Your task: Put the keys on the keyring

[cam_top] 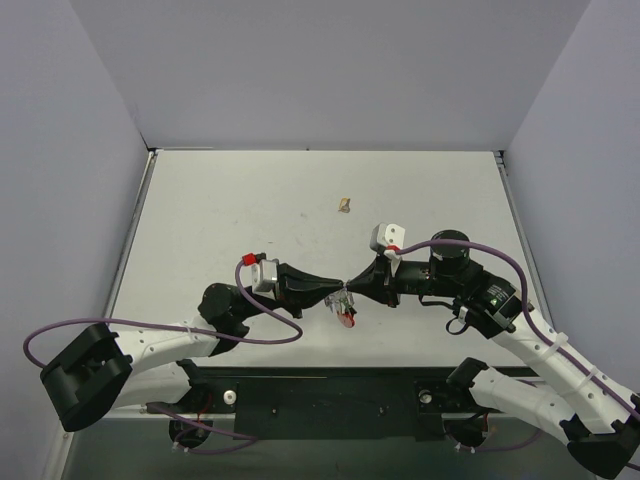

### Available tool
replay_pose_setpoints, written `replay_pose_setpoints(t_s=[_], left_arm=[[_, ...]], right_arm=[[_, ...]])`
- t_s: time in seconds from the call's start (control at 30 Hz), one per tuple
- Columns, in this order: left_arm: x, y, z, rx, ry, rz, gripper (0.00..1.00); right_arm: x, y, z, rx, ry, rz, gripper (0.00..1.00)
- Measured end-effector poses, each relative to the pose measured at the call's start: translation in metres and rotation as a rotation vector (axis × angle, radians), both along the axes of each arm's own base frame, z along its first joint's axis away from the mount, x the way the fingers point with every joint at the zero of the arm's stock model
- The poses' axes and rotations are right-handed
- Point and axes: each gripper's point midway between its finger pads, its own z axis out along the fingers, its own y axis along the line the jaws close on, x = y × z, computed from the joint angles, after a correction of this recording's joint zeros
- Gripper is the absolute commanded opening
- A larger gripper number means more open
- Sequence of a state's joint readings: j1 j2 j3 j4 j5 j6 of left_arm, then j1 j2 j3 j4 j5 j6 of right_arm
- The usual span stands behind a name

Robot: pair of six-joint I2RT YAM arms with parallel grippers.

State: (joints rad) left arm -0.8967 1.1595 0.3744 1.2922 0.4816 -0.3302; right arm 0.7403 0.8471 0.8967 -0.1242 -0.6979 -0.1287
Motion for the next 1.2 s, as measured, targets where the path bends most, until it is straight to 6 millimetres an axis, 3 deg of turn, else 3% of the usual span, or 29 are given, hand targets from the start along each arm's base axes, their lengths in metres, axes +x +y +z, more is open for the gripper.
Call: replay_pose_setpoints(t_s=[1.2], left_arm=[[-0.006,-0.004,-0.006,0.118,-0.061,-0.028,0.0]], right_arm=[[-0.006,-0.002,-0.012,-0.042,0.012,0.034,0.0]])
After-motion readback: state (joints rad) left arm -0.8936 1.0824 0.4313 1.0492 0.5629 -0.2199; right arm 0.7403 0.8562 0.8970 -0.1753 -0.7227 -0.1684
